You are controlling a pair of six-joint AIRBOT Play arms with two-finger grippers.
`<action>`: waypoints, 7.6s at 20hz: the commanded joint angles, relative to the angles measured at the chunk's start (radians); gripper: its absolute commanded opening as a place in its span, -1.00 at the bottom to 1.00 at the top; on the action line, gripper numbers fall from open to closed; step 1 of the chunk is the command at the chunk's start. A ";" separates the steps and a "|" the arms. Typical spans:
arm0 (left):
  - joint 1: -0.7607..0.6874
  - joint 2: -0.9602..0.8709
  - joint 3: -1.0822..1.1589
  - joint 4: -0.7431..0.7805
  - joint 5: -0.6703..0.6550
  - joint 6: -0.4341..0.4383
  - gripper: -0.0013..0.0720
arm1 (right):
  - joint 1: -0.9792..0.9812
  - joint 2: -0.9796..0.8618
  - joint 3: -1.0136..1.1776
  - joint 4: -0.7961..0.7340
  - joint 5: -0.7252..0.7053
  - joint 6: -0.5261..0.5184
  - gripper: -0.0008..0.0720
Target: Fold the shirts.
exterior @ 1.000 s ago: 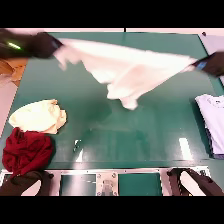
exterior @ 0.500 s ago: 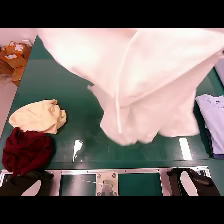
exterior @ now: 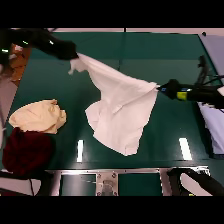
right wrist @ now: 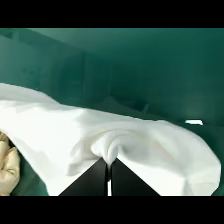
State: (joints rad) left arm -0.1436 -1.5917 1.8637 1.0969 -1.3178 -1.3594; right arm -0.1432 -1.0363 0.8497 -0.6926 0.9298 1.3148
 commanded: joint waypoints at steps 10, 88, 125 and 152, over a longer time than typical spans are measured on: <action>0.030 -0.307 0.005 0.048 -0.053 -0.056 -0.91 | -0.113 -0.285 0.230 -0.230 0.227 0.118 -0.23; 0.095 0.407 0.242 0.195 -0.084 -0.320 -0.91 | -0.260 0.045 1.132 -0.198 0.361 0.291 -0.94; 0.187 -0.184 -0.145 -0.363 0.194 0.032 0.78 | -0.217 -0.513 0.510 -0.211 0.231 0.068 -0.04; 0.129 -0.213 -0.482 -0.257 0.413 0.086 0.77 | -0.133 -0.160 -0.322 -0.290 -0.014 0.154 -0.94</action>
State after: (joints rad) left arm 0.0349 -1.7912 1.3972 0.8600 -1.0477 -1.2808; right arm -0.2684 -1.1950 0.5018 -0.8948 0.9642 1.4292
